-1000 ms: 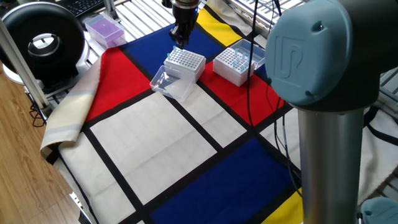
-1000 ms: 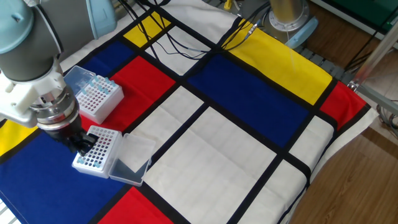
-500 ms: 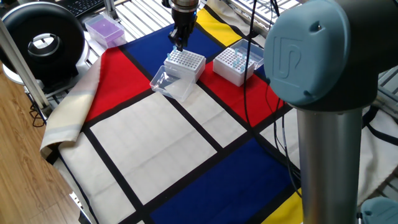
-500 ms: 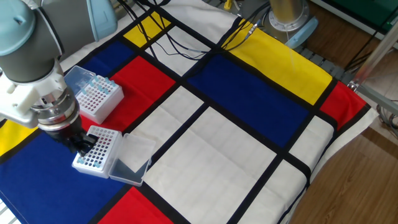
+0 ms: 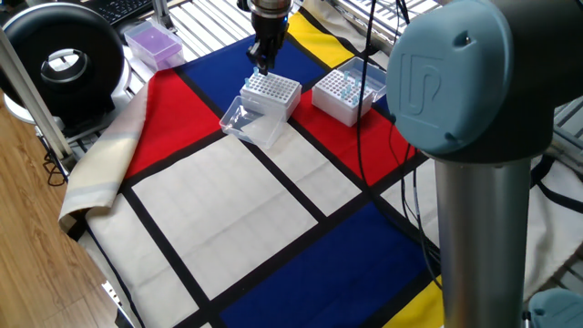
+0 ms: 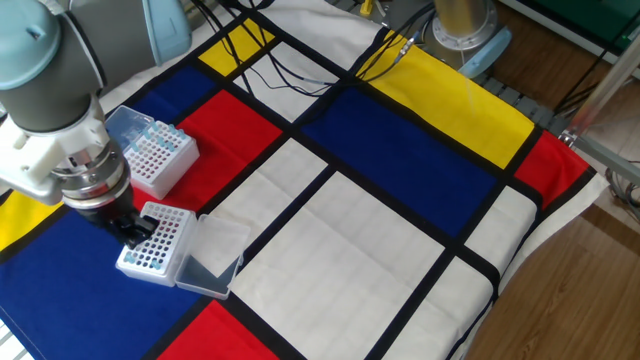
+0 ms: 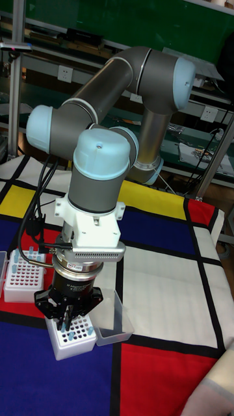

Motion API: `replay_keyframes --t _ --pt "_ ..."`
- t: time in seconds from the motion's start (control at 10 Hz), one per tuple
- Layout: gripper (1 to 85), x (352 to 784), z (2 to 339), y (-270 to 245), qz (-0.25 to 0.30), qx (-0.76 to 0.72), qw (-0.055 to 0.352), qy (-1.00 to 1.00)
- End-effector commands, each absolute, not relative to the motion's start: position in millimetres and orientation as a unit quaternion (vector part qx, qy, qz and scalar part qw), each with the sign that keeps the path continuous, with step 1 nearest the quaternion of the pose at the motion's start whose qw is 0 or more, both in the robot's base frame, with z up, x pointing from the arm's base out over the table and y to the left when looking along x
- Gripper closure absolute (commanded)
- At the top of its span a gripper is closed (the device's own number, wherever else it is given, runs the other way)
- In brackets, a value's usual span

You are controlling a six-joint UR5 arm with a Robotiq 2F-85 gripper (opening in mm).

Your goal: Transfer all medium pipette tips from one holder to another

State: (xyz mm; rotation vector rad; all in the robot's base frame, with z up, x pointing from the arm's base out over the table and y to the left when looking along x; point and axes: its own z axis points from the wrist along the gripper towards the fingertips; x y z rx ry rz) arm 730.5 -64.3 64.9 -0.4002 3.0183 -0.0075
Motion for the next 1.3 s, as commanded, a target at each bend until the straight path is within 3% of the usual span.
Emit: replay_keyframes --t 0.0,0.2,0.3,1.2 --pt "68.3 730 66 -62 0.003 -0.114 0.05 0.992" --pt "81.3 731 68 -60 0.0 -0.098 0.051 0.994" --pt "83.3 732 68 -59 0.0 -0.095 0.053 0.994" --pt "84.0 734 89 -58 -0.01 -0.065 0.059 0.996"
